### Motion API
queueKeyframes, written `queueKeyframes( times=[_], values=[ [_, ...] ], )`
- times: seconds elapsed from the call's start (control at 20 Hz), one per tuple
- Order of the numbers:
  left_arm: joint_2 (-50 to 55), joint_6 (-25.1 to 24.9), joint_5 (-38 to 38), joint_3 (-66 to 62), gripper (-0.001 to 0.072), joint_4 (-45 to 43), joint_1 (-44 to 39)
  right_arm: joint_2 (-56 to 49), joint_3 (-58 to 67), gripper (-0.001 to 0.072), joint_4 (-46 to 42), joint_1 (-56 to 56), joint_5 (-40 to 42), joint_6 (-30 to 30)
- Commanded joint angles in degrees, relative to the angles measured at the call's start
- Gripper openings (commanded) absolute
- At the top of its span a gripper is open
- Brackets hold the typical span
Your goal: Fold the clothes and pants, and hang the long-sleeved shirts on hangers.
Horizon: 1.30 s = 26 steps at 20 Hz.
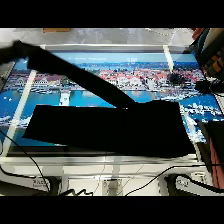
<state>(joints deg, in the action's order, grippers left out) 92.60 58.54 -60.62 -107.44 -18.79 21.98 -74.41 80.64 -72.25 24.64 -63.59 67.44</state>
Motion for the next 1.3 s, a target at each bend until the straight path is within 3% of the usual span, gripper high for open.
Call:
queueKeyframes(
  times=[0.0,0.4,0.5,0.65,0.7,0.8,1.0,1.25],
  values=[
    [-5.86,-2.6,7.41,-0.52,0.0006,7.74,0.26,0.0,0.0,0.002,-0.02,-0.04,0.0,-0.02],
    [-7.76,-2.4,8.35,-0.52,0.0005,4.44,0.48,0.0,0.0,0.002,-0.04,-0.04,0.02,-0.04],
    [-7.74,2.89,8.33,-0.52,0.0005,-7.74,0.48,0.0,0.0,0.002,-0.04,-0.04,0.02,-0.04],
    [-7.26,18.82,2.89,-0.35,0.0004,-35.01,0.24,0.0,0.0,0.002,-0.04,-0.04,0.09,-0.04],
    [-6.75,21.66,-0.63,-0.35,0.0005,-41.66,0.24,0.0,0.0,0.002,-0.02,-0.04,0.15,-0.04],
    [-5.05,22.29,-6.56,-0.35,0.0005,-48.7,0.26,0.0,0.0,0.0021,-0.02,-0.04,0.2,-0.04],
    [-0.7,22.32,-12.24,-0.35,0.0005,-48.65,-0.28,0.0,0.0,0.002,0.0,-0.04,0.2,-0.02],
    [0.87,22.27,-13.0,-0.37,0.0005,-48.72,-0.79,-0.31,-0.02,0.002,-2.23,-0.04,-0.15,-0.04]
  ],
)
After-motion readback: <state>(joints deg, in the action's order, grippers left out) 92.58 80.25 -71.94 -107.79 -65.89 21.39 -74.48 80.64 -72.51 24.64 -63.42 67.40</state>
